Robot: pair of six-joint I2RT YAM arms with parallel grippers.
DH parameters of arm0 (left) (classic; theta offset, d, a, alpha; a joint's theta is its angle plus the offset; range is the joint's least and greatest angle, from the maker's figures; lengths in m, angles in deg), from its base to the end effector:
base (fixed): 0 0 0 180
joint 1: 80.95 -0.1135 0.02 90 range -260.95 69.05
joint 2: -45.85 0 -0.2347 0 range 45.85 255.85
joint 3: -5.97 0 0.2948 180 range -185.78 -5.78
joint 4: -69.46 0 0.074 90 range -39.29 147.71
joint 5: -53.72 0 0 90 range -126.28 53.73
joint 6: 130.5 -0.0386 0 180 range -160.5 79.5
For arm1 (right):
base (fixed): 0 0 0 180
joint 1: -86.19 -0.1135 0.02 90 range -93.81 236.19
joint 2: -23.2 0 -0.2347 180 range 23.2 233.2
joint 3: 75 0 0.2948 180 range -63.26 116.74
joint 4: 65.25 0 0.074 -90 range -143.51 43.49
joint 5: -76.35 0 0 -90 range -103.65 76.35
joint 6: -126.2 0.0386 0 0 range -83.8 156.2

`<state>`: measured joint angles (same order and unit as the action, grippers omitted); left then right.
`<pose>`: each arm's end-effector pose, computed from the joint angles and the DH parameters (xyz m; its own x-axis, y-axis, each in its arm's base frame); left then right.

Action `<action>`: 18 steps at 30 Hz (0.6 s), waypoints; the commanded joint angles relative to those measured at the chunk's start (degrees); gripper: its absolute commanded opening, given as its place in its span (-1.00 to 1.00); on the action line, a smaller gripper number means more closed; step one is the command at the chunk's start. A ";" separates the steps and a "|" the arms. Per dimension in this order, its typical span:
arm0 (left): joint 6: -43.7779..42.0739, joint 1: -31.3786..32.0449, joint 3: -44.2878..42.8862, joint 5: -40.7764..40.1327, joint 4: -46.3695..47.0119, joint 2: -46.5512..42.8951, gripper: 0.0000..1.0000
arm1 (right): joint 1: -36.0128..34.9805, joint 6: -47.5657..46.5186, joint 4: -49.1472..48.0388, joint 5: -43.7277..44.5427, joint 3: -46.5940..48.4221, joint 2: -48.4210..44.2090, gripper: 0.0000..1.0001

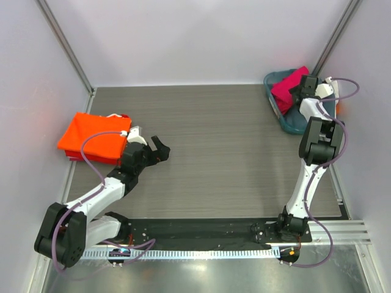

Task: Fold and stack the t-shirts
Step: Grab the tshirt from the pile

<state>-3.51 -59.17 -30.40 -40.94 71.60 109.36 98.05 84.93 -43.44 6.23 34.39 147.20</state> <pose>0.2608 -0.1008 0.1415 -0.4948 -0.4481 -0.7446 0.0046 0.8554 -0.5179 0.5114 -0.1208 0.1682 -0.0367 0.7299 -0.6825 0.7408 0.4783 0.4716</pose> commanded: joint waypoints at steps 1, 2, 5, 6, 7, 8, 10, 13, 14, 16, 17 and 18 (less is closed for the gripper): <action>-0.52 -0.07 -2.45 0.45 2.46 0.30 1.00 | 0.27 3.56 -1.72 -6.78 7.20 4.31 0.50; -0.43 -0.07 -2.54 0.53 2.54 0.48 1.00 | 0.27 4.70 -1.89 -7.57 8.43 5.97 0.50; -0.61 0.02 -2.80 0.54 2.28 0.92 0.99 | 0.27 6.46 -2.15 -13.00 10.36 7.91 -0.23; -0.69 -0.07 -2.97 0.54 2.19 0.92 0.99 | 0.10 6.64 -3.11 -16.24 10.37 8.27 -0.58; -0.87 0.02 -3.06 0.54 2.11 1.09 1.00 | 0.01 7.25 -3.12 -17.49 10.28 8.01 -0.97; -0.87 0.02 -3.06 0.54 2.02 1.01 0.99 | -0.08 7.52 -3.12 -17.77 8.72 7.31 -0.97; -0.96 -0.07 -3.15 0.54 2.02 1.09 1.00 | -0.87 7.52 -5.13 -15.94 5.03 1.53 -0.98; -0.96 0.02 -3.24 0.80 2.11 1.27 1.00 | -2.01 5.94 -11.36 -12.06 -4.83 -9.63 -0.98; -0.96 0.02 -3.24 0.89 2.19 1.53 1.00 | -2.19 5.07 -12.17 -11.71 -8.23 -12.79 -0.98; -0.87 0.02 -3.50 1.15 2.19 1.97 0.99 | -3.15 3.49 -12.96 -12.14 -10.27 -20.33 -0.97; -0.78 -0.07 -3.68 1.50 2.11 2.06 1.00 | -3.59 2.35 -12.88 -14.58 -11.24 -22.64 -0.98; -0.87 0.02 -3.77 1.59 2.11 2.32 1.00 | -4.29 -0.80 -12.27 -16.52 -11.42 -24.76 -0.98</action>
<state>-3.53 -59.17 -31.75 -40.33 71.60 111.30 96.01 89.35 -48.95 -6.23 22.39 135.51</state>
